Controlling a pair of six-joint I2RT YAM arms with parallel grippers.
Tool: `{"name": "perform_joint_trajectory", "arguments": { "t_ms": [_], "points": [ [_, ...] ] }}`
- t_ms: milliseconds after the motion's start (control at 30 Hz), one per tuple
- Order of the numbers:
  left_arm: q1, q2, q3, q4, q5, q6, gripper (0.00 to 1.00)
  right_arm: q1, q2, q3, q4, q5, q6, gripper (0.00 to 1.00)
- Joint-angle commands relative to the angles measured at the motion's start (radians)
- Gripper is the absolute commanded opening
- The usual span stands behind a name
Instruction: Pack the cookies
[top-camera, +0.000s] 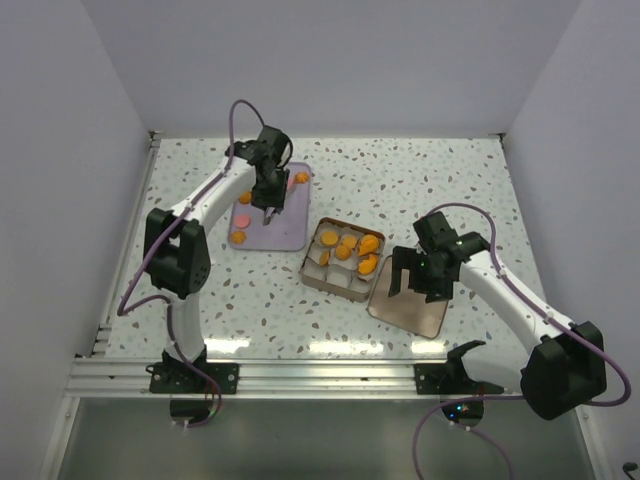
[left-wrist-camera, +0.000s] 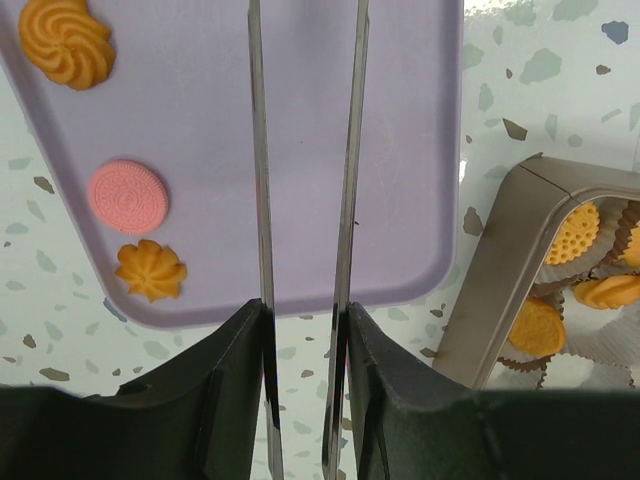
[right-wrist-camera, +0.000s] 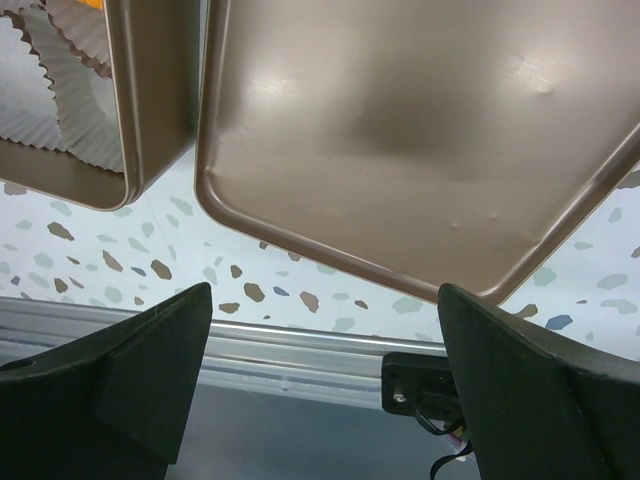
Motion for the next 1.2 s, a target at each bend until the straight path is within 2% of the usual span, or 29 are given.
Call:
{"name": "perform_joint_trajectory", "arguments": {
  "t_ms": [0,167,300,400,600,733,833,1000,1167],
  "points": [
    [0.016,-0.034,0.065,0.011,0.004,0.017,0.32,-0.002,0.002,0.029,-0.006,0.010,0.001,0.99],
    [0.021,-0.129,0.104,0.004,0.012,0.021,0.32,-0.002,-0.004,0.017,0.003,-0.007,0.003,0.99],
    [0.016,-0.220,0.073,0.020,0.106,0.043,0.32,-0.002,-0.007,0.010,0.009,-0.024,0.001,0.99],
    [-0.024,-0.301,0.018,0.028,0.162,0.087,0.32,-0.002,-0.007,0.024,0.000,0.002,-0.014,0.99],
    [-0.169,-0.482,-0.151,0.010,0.144,0.103,0.32,-0.003,0.005,0.092,-0.015,-0.002,-0.020,0.99],
    [-0.211,-0.615,-0.261,-0.016,0.157,0.064,0.32,-0.003,0.013,0.138,-0.021,-0.025,-0.014,0.99],
    [-0.220,-0.689,-0.289,-0.042,0.186,0.049,0.32,-0.003,0.013,0.130,0.000,-0.044,-0.008,0.99],
    [-0.231,-0.752,-0.300,-0.088,0.288,0.035,0.31,-0.002,-0.006,0.144,-0.040,-0.042,-0.007,0.99],
    [-0.281,-0.781,-0.404,-0.102,0.325,0.046,0.29,-0.003,-0.066,0.067,-0.003,-0.024,0.029,0.99]
  ]
}}
